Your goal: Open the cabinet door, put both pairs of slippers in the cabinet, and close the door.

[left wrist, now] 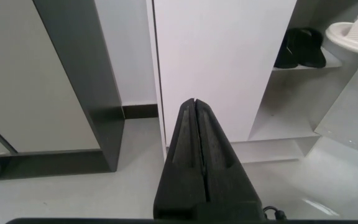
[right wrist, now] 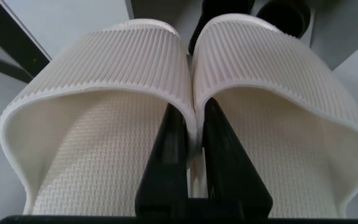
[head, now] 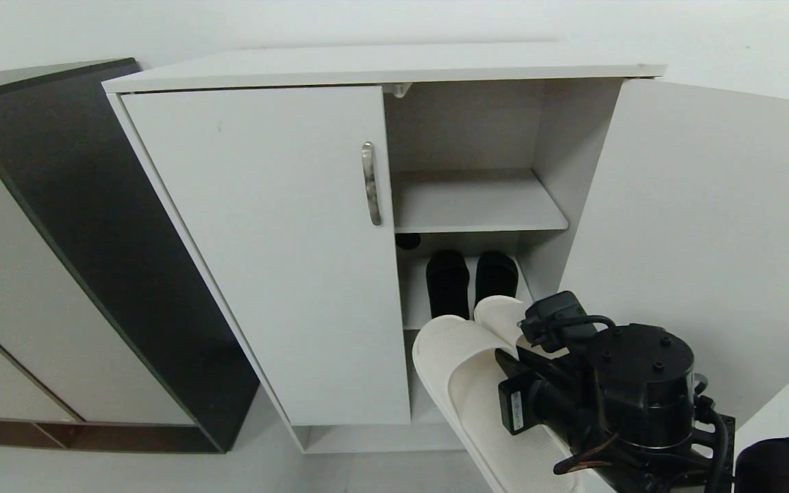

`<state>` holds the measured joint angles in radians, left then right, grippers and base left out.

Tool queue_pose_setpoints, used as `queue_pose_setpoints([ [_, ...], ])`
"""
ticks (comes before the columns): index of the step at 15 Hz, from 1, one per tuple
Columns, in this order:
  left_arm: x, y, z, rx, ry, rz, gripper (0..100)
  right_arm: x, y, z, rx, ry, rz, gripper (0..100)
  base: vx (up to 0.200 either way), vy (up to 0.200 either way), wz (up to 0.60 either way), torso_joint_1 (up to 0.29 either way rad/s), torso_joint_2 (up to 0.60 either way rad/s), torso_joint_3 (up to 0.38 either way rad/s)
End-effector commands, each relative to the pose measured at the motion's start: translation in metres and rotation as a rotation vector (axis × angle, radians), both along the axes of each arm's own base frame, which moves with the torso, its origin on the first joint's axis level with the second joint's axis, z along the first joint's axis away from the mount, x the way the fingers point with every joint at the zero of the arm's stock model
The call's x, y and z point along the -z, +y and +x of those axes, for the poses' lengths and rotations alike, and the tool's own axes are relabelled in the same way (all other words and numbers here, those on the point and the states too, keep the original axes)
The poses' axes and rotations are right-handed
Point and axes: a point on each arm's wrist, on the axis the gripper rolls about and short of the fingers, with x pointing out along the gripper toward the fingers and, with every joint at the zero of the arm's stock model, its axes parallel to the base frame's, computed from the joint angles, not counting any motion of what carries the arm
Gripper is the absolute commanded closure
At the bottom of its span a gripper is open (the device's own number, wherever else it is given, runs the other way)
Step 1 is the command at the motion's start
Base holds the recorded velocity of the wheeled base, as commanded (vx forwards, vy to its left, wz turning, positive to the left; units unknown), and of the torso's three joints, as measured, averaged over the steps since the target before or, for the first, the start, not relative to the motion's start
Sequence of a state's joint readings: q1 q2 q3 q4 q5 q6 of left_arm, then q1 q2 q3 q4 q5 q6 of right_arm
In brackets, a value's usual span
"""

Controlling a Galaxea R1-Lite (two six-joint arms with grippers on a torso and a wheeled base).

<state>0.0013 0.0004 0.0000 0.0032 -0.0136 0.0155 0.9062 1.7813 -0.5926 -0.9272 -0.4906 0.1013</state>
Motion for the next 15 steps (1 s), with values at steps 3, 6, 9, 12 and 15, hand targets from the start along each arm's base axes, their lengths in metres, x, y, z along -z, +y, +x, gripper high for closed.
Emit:
queue_pose_setpoints([
  [3,0.0,0.0,0.0,0.0,0.001,0.0,100,0.001,0.001,0.001,0.001,0.002,-0.003,100,0.0,0.0,0.0,-0.003,0.05,0.044],
  [6,0.0,0.0,0.0,0.0,0.001,0.0,100,0.01,0.002,0.001,0.005,0.01,-0.046,100,0.0,0.0,0.0,0.0,0.0,0.0],
  [9,0.0,0.0,0.0,0.0,0.001,0.0,100,-0.013,0.022,0.003,0.022,-0.036,-0.001,100,0.0,0.0,0.0,0.0,0.0,0.0],
  [12,0.0,0.0,0.0,0.0,0.001,0.0,100,-0.045,0.029,0.003,0.145,0.025,0.023,100,0.0,0.0,0.0,0.0,0.0,0.0],
  [15,0.0,0.0,0.0,0.0,0.001,0.006,100,-0.082,0.034,0.001,0.31,0.016,0.021,100,0.0,0.0,0.0,0.0,0.0,0.0],
])
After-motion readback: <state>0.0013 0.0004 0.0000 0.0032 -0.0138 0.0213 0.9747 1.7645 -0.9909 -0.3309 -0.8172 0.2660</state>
